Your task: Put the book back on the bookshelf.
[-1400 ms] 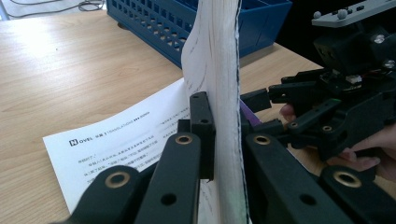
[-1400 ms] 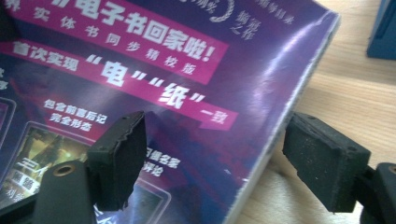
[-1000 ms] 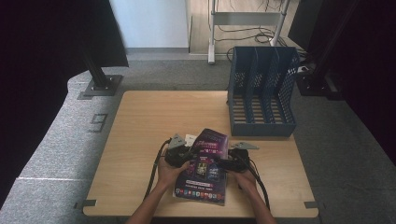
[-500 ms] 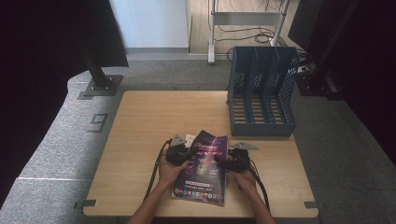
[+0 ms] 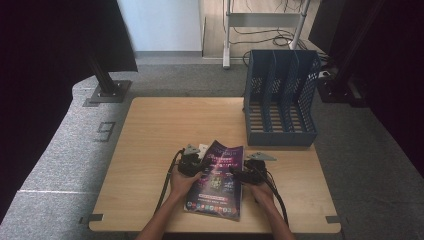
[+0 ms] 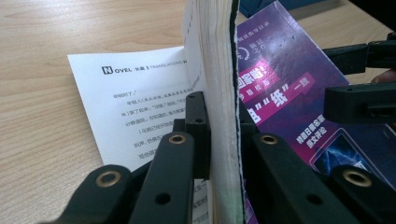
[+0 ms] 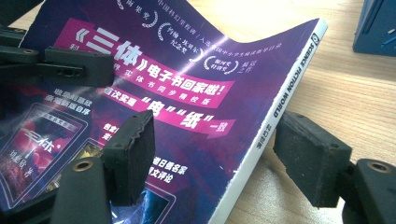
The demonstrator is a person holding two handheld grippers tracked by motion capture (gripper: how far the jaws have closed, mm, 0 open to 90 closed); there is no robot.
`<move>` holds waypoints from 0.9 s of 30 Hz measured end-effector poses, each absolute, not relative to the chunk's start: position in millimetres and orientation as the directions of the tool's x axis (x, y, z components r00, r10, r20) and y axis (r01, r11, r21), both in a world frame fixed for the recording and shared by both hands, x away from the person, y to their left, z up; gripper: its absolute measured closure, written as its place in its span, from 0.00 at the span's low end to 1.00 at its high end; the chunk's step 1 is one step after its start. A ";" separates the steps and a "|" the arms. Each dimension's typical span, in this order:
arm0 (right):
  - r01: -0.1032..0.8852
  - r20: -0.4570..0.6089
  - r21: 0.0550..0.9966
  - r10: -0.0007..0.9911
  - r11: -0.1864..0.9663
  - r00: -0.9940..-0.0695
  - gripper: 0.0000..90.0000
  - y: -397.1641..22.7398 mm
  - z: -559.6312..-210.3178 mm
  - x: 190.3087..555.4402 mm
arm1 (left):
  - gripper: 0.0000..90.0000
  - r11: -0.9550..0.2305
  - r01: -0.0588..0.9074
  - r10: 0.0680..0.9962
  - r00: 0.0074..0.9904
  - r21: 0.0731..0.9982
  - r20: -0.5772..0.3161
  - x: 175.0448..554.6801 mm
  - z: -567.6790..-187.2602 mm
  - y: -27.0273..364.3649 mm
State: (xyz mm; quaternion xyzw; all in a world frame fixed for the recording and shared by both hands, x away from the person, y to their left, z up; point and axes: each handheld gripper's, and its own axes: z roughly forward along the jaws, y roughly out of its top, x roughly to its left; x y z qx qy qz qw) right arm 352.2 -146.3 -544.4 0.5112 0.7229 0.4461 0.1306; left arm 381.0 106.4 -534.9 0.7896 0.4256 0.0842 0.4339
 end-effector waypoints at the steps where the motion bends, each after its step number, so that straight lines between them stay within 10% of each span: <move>1: 0.623 0.268 0.778 0.855 0.079 -0.443 0.32 -146.2 -544.9 352.6 | 0.92 -0.263 0.601 0.745 0.623 0.755 -0.237 381.4 -535.3 106.4; 27: 0.653 0.288 0.752 0.843 0.095 -0.454 0.42 -147.9 -551.9 382.2 | 0.92 -0.272 0.605 0.744 0.626 0.748 -0.235 383.1 -538.1 106.6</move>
